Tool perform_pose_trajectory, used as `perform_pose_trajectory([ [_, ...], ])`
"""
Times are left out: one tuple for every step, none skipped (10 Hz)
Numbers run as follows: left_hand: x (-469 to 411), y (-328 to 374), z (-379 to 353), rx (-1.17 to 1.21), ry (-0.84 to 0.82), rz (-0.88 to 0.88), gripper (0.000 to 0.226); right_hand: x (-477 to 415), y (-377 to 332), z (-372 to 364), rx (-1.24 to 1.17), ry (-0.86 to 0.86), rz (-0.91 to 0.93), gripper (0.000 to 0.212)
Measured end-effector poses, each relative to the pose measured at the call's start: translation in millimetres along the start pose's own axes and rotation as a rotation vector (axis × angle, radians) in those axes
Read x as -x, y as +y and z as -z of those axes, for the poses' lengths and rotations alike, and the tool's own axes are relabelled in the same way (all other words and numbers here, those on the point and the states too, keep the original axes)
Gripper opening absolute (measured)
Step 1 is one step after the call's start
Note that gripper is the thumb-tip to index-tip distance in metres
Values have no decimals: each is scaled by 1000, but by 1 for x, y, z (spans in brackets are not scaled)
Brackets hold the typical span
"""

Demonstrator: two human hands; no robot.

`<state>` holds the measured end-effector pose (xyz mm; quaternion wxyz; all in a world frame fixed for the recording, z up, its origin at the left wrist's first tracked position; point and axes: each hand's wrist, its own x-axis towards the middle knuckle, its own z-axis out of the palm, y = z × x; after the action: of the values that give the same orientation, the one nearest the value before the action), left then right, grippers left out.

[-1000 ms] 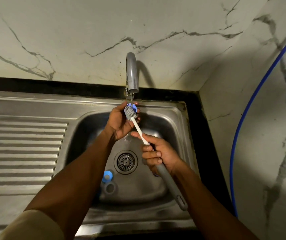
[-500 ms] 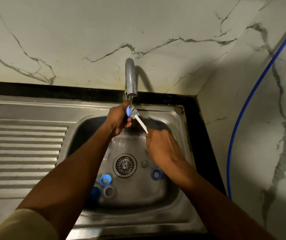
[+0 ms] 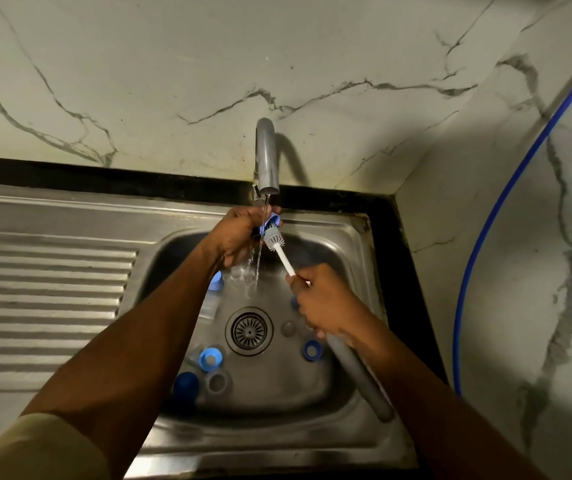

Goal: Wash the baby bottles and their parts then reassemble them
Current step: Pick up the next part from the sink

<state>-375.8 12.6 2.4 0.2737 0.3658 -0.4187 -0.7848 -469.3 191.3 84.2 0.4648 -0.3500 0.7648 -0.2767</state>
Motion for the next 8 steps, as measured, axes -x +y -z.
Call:
perform_pose_trajectory([
  [7, -4, 6, 411, -60, 41, 32, 2, -8, 17, -487, -257, -162, 23],
  [10, -3, 5, 660, -82, 12, 35, -5, -8, 31, -950, -542, -221, 28],
  [11, -3, -3, 740, -79, -37, 28, -11, 1, 19, -1342, -701, -216, 47],
  [12, -16, -12, 742, -52, -49, 26, -15, 11, -1, -1671, -831, -177, 55],
  [12, -21, -13, 762, -58, -51, 42, -10, 3, -9, -1687, -893, -228, 40],
  [7, -7, -5, 766, -78, -19, 52, -5, -10, 7, -1101, -597, -234, 28],
  [2, 4, 9, 621, -50, 18, 38, -6, -15, 25, -426, -302, -128, 27],
  [3, 4, 13, 312, -17, 79, 38, -12, -16, 41, 120, -131, 21, 23],
])
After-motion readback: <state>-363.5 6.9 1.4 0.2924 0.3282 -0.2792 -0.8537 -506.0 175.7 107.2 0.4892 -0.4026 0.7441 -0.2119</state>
